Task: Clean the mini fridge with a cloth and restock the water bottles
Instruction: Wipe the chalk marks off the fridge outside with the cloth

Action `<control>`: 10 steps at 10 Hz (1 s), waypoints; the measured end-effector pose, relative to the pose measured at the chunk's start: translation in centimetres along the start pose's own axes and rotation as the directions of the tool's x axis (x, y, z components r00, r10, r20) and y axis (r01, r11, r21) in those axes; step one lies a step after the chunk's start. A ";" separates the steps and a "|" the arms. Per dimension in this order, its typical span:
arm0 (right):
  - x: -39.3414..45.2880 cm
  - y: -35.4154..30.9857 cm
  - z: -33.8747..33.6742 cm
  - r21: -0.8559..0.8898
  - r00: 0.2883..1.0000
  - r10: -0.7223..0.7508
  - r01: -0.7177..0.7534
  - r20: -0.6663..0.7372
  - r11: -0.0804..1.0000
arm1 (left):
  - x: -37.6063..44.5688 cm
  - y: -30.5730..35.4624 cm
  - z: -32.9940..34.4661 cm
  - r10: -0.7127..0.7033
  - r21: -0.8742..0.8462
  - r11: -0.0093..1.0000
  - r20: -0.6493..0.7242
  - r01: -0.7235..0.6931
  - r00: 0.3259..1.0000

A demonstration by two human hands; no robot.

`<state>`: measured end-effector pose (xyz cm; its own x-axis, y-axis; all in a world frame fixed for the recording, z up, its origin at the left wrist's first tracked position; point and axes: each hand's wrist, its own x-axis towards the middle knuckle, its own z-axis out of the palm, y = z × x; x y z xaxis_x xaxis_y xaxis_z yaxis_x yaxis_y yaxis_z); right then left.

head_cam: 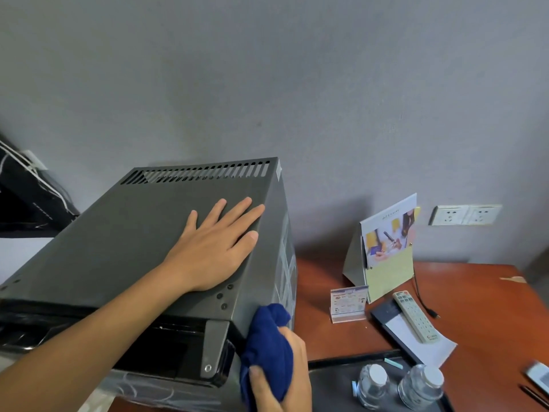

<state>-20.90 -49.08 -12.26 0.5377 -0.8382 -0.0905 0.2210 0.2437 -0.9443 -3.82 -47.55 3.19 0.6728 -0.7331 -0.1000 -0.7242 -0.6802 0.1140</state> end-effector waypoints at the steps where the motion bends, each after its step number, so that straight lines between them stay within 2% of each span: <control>1: 2.4 -1.7 1.6 -0.253 0.957 0.281 -0.255 0.071 0.933 | 0.0 0.0 0.1 0.004 0.000 1.000 -0.003 -0.004 1.000; 2: 6.7 -2.0 0.8 -0.297 0.973 -0.101 0.161 0.208 0.941 | 0.0 0.0 0.1 0.000 -0.007 1.000 -0.006 0.000 1.000; 3: 10.8 0.7 1.3 -0.152 0.876 -0.339 0.408 0.342 0.900 | 0.1 0.0 0.1 -0.004 -0.003 1.000 -0.004 0.004 1.000; 4: 17.3 0.3 4.2 -0.183 0.882 -0.360 0.425 0.305 0.886 | 0.2 0.0 0.1 0.000 -0.005 1.000 -0.007 0.000 1.000; 5: 23.2 -1.6 7.1 -0.203 0.839 -0.402 0.494 0.366 0.845 | 0.3 -0.1 0.0 0.002 -0.012 1.000 -0.006 -0.002 1.000; 6: 28.6 -1.0 9.0 -0.246 0.834 -0.389 0.502 0.392 0.829 | 0.3 -0.1 -0.1 0.005 -0.018 1.000 -0.004 -0.005 1.000; 7: 30.5 0.5 9.5 -0.276 0.914 -0.260 0.349 0.311 0.895 | 0.4 -0.2 -0.2 0.006 -0.018 1.000 -0.001 -0.006 1.000; 9: 26.2 -0.7 8.2 -0.252 0.908 -0.275 0.360 0.317 0.898 | 0.4 -0.1 -0.3 0.003 -0.015 1.000 -0.010 -0.003 1.000; 10: 21.0 0.5 5.8 -0.220 0.938 -0.190 0.259 0.290 0.940 | 0.3 -0.2 -0.2 0.002 -0.023 1.000 -0.015 -0.002 1.000</control>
<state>-4.74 -63.73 -12.77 0.6984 -0.6911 0.1863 0.1676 -0.0952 -0.9812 -3.42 -47.68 3.32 0.6738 -0.7340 -0.0848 -0.7219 -0.6785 0.1364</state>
